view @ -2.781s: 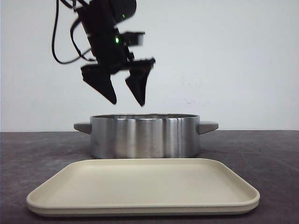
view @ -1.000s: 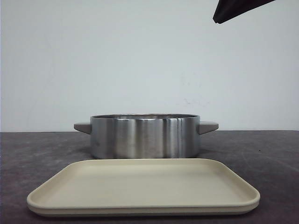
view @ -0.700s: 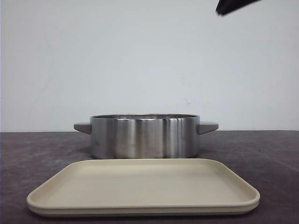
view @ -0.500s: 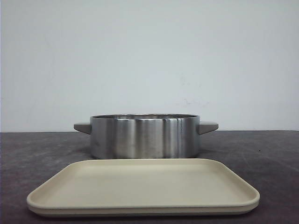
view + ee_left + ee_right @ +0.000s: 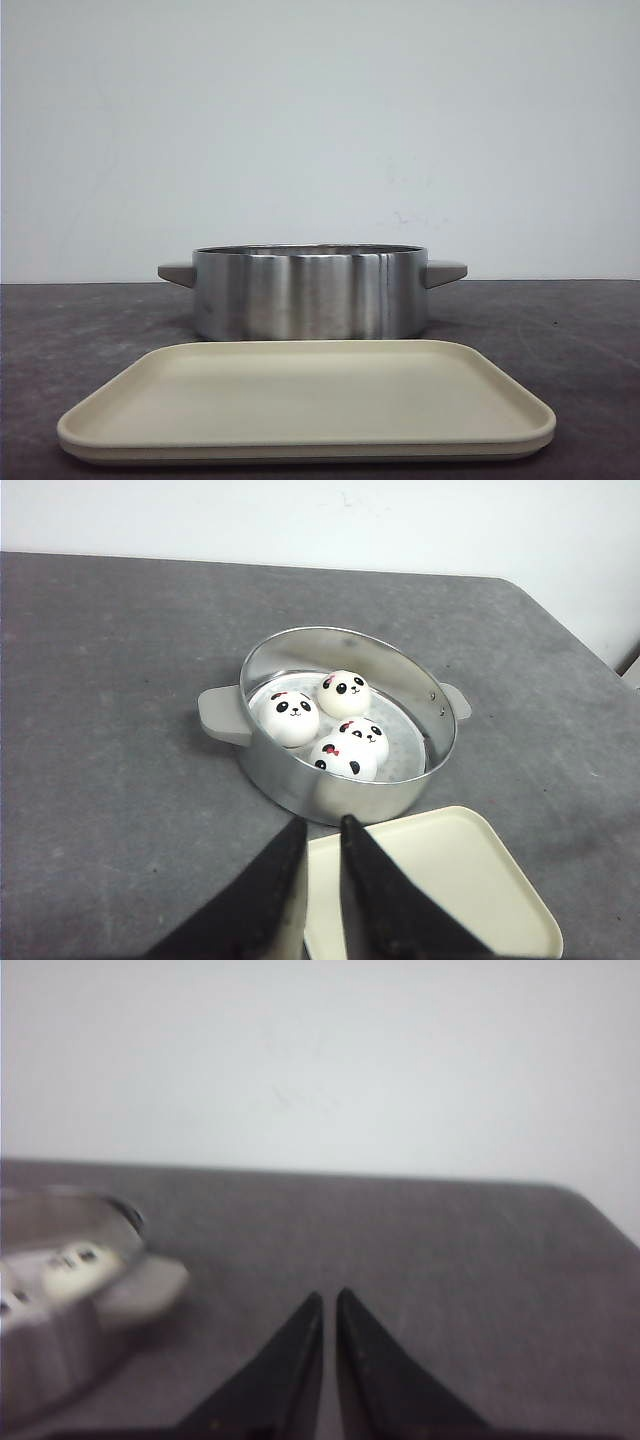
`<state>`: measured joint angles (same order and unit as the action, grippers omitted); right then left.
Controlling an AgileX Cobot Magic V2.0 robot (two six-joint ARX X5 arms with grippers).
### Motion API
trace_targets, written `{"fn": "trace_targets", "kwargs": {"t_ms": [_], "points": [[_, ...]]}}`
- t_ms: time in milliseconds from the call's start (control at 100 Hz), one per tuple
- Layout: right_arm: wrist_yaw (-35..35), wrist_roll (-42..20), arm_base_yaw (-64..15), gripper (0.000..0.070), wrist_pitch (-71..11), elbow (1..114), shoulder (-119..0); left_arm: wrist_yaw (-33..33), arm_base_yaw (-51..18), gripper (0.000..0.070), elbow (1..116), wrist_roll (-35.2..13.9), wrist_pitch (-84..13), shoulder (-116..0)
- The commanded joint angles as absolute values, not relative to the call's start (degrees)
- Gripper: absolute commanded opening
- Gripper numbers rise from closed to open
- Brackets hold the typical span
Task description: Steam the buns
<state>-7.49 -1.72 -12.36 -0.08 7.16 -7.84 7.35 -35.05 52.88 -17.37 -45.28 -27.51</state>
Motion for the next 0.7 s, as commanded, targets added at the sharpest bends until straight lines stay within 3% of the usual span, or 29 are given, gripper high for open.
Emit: {"fn": "trace_targets", "kwargs": {"t_ms": [0, 190, 410, 690], "points": [[-7.25, -1.34, -11.57, 0.0017, 0.49, 5.48, -6.46, 7.51, -35.44, 0.0016, 53.82, -17.41, -44.82, -27.66], [-7.31, -3.68, -9.32, 0.0017, 0.10, 0.75, -3.18, 7.51, -35.44, 0.0016, 53.82, -17.41, -44.82, -27.66], [-7.90, -3.92, -7.90, 0.0017, -9.85, 0.69, -0.21, 7.51, -35.42, 0.0016, 53.82, -17.41, -44.80, -27.66], [-7.51, -3.66, -7.31, 0.0017, -9.52, 0.69, -0.21, 7.51, -35.42, 0.0016, 53.82, -17.41, -44.80, -27.66]]}}
